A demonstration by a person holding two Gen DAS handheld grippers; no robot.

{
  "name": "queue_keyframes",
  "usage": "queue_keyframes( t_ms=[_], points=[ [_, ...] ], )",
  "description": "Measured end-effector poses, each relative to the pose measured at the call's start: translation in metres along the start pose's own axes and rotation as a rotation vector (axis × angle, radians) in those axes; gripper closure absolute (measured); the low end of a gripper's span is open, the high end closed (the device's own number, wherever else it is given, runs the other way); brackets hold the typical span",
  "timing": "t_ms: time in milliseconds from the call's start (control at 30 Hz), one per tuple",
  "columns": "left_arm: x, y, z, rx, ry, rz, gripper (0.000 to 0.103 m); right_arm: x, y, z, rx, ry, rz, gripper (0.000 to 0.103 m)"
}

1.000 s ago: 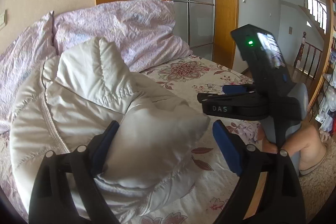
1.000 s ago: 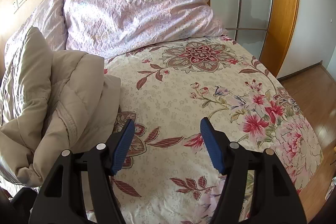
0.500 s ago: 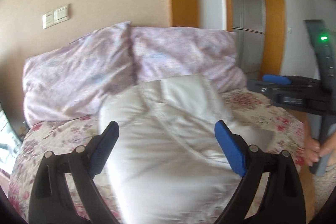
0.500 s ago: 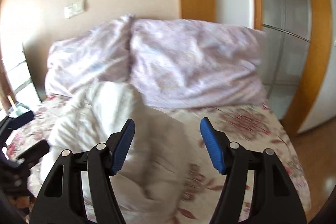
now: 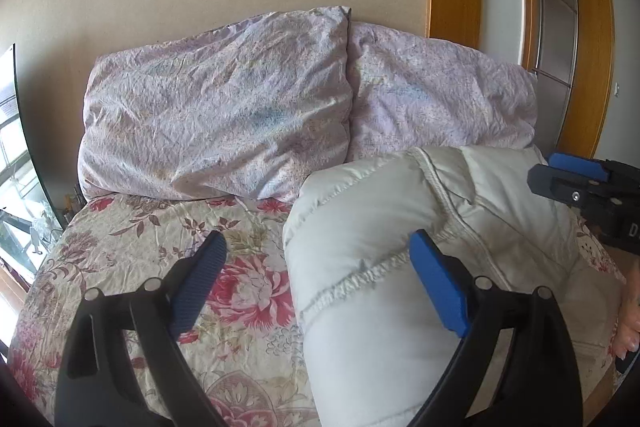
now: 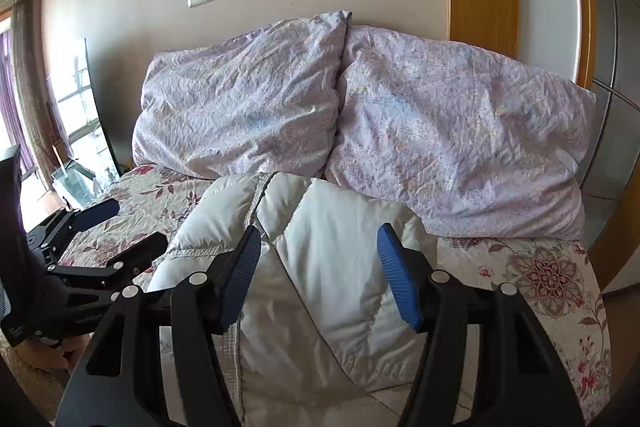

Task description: Fold large clothes

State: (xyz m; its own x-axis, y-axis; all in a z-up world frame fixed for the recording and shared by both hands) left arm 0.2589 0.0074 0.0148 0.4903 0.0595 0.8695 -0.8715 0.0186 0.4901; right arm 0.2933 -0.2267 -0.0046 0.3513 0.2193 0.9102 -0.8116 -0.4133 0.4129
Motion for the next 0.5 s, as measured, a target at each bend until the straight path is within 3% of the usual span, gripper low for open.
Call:
queue_keyframes(
  t_ms=[167,300,400,500],
  points=[
    [-0.003,-0.038,-0.007,-0.004,0.030,-0.070,0.011,0.013,-0.002,-0.008,-0.042,0.055,0.062,0.042],
    [-0.001,-0.051,0.004,-0.021,0.004,-0.057,0.011,0.029,-0.002,-0.005,-0.076,0.066,0.104,0.042],
    [0.000,-0.058,0.024,-0.024,-0.076,-0.064,0.011,0.017,-0.027,0.001,-0.126,0.128,0.020,0.042],
    [-0.001,-0.065,0.044,-0.050,-0.140,-0.076,0.012,-0.023,-0.063,0.023,-0.158,0.126,-0.119,0.042]
  ],
)
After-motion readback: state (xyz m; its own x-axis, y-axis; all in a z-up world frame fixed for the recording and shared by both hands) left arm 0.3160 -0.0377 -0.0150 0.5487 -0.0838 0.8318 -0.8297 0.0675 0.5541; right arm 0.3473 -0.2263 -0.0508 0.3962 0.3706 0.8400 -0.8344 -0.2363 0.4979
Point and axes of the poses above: each gripper's, at about its wrist camera, not at the fingertips, and y roughly against the way its jaws point, z to its right, x to its top, the point moved 2 cm from there along -y, roughly the way its jaws point, and after that the axes turned 5 degrees about -x, right-handed, at the moved point
